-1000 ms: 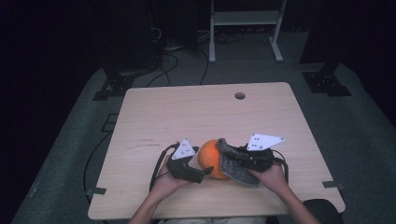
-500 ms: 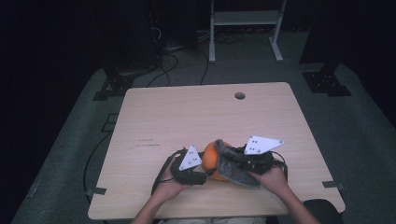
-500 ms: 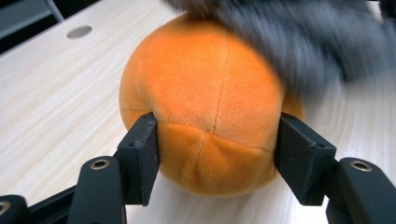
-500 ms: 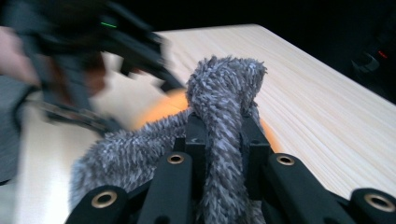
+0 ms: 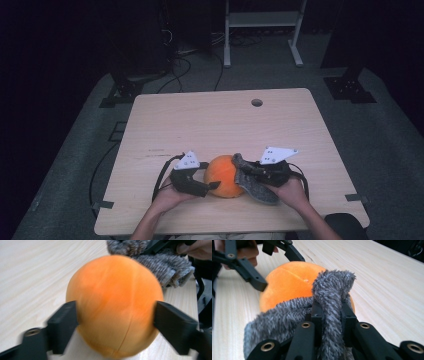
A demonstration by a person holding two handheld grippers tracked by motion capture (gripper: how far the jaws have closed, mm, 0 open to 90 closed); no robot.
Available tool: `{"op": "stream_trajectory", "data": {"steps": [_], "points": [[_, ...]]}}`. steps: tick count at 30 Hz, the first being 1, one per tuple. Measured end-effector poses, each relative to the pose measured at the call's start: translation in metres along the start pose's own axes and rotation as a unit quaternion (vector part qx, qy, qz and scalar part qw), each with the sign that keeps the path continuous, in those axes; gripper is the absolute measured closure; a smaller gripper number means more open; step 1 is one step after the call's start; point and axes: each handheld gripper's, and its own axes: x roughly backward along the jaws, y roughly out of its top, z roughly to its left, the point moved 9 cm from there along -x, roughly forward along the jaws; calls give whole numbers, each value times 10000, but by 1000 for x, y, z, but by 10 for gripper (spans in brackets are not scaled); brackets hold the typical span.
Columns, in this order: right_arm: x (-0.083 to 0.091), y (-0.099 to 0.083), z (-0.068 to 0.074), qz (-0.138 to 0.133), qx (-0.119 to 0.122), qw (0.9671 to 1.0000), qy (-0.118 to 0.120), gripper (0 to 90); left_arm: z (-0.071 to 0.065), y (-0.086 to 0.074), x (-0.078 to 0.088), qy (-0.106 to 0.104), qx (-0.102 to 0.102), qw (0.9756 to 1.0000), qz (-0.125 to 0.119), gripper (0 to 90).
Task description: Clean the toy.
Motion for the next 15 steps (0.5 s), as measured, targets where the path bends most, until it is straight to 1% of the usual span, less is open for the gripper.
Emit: {"op": "stream_trajectory", "data": {"steps": [1,2,3,4,5,6,7,8,9,10,11,12,13,14,15], "points": [[0,0,0,0,0,10000,0,768,0,0,0,0,0,10000,0,116],[0,4,2,-58,4,10000,34,767,-1,4,-1,34,-7,10000,-73,110],[-1,8,7,-136,12,9998,131,767,-3,9,-3,36,-51,9998,-199,115],[-1,13,14,-228,33,9994,277,767,-8,14,-7,136,-255,9992,-260,137],[-1,13,14,-228,33,9994,277,767,-8,14,-7,136,-255,9992,-260,179],[-5,17,24,-229,230,9988,361,764,-11,11,-11,259,-536,9981,-151,219],[-5,17,24,-229,230,9988,361,764,-11,11,-11,259,-536,9981,-151,246],[-7,13,23,-155,257,9989,347,764,-10,6,-10,286,-554,9980,-52,264],[-7,13,23,-155,257,9989,347,764,-10,6,-10,286,-554,9980,-52,276],[-5,7,13,-78,61,9995,294,765,-8,4,-8,284,-517,9983,-25,286],[-5,2,6,31,34,9999,149,765,-5,0,-5,258,-434,9987,38,288],[-5,-4,-1,171,27,9998,3,765,-4,-1,-3,233,-406,9989,29,288],[-5,-4,-1,171,27,9998,3,765,-4,-1,-3,233,-406,9989,29,285],[-4,-12,-9,273,-285,9992,0,764,-4,-2,-2,195,-380,9991,22,268],[-4,-12,-9,273,-285,9992,0,764,-5,0,-2,153,-358,9992,-25,268]]}}
